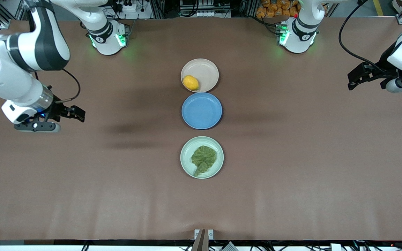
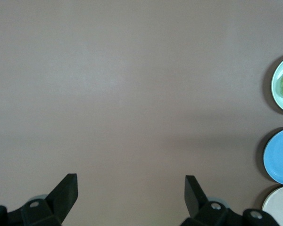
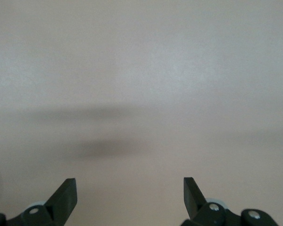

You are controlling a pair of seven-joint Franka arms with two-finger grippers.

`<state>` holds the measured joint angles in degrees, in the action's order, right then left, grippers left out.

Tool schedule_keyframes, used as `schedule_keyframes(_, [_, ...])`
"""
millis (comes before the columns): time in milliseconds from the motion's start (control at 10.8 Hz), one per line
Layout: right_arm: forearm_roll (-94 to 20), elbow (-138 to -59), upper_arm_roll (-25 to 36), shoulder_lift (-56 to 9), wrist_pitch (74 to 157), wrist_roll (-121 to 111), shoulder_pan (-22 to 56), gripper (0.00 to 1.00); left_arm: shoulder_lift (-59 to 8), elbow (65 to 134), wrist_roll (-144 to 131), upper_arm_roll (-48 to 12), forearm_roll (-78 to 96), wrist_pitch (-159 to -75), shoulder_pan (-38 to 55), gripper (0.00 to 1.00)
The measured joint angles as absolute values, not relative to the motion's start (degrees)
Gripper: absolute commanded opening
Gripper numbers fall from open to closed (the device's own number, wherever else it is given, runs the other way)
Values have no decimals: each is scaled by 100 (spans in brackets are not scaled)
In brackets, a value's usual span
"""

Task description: Place lemon and lettuce in plates

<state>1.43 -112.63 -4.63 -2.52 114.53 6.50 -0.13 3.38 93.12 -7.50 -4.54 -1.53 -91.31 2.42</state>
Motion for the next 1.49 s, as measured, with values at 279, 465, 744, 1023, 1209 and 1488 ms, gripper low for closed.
schedule_keyframes(279, [155, -10394, -297, -219, 10746, 380, 108, 100, 343, 9265, -673, -454, -153, -9131, 240, 100])
schedule_keyframes(465, [155, -9708, -291, -211, 10232, 377, 159, 100, 342, 9260, -673, -453, -153, -9090, 210, 100])
schedule_keyframes(744, [155, -9031, -290, -210, 9696, 375, 206, 100, 343, 9235, -672, -453, -153, -9058, 176, 100])
schedule_keyframes(1023, [155, -8772, -183, -211, 9337, 266, 195, 100, 342, 9202, -671, -453, -153, -9053, 156, 100])
schedule_keyframes(1209, [155, -8769, -135, -211, 9274, 199, 185, 100, 342, 9194, -671, -453, -153, -9051, 154, 100])
schedule_keyframes(1488, [155, -8748, -90, -211, 9239, 146, 185, 100, 342, 9193, -671, -453, -153, -9049, 149, 100])
